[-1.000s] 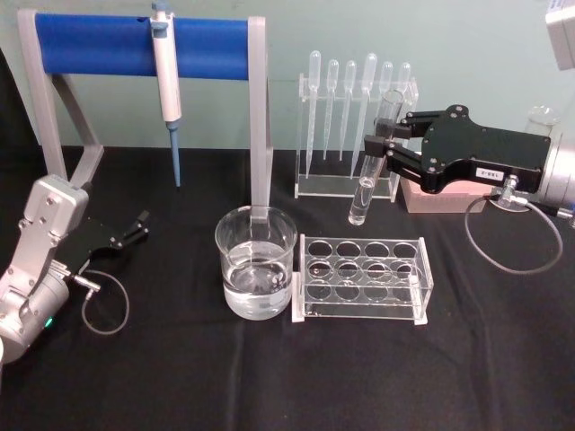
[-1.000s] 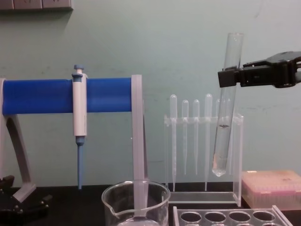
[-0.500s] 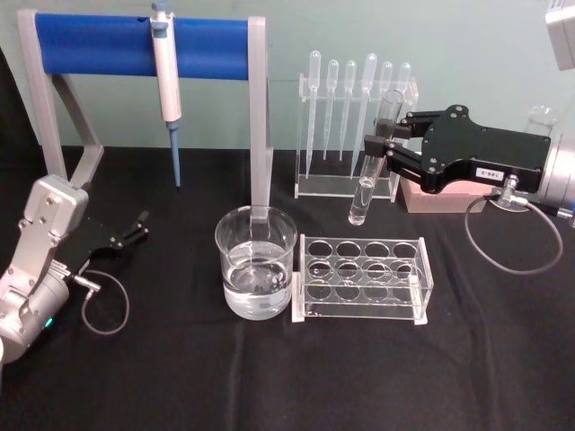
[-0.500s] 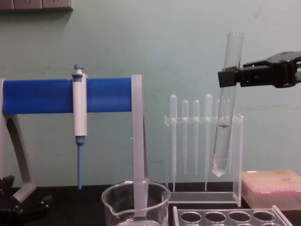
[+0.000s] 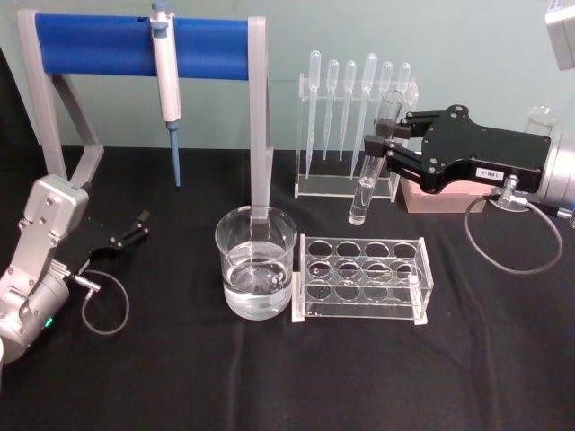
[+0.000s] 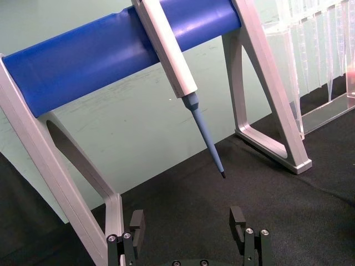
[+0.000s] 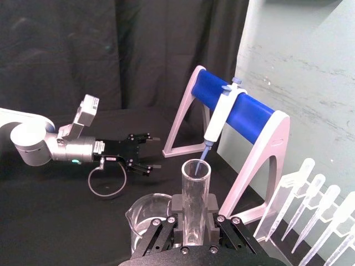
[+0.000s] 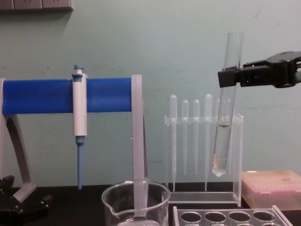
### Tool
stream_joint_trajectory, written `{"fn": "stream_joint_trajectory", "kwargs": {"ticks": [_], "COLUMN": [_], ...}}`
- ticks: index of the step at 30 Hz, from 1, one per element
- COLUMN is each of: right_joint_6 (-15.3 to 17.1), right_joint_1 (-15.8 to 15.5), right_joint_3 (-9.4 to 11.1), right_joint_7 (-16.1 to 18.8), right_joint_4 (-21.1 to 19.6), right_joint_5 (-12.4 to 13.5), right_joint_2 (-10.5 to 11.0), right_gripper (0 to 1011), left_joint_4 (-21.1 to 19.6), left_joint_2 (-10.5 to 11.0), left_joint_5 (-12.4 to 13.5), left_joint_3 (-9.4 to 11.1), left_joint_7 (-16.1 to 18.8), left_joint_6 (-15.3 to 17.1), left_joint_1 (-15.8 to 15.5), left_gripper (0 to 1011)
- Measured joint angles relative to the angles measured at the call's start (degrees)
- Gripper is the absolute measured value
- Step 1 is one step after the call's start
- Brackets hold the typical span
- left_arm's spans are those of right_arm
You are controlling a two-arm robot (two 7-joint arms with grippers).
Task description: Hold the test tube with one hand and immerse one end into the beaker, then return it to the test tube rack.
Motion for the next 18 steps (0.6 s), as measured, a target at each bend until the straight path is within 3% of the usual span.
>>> {"fn": "stream_joint_trajectory", "kwargs": {"ticks": [18], "right_joint_6": [0.0], "right_joint_1": [0.0], "right_joint_3": [0.0], "right_joint_7": [0.0], "right_joint_4": [0.0], "right_joint_5": [0.0], "right_joint_2": [0.0], "right_gripper": [242], "left_joint_4": [0.0], "left_joint_2": [0.0], "left_joint_5": [0.0], "left_joint_3": [0.0], "left_joint_7": [0.0], "left_joint_6": [0.0], "left_joint_1": [0.0], "left_gripper": [1000]}}
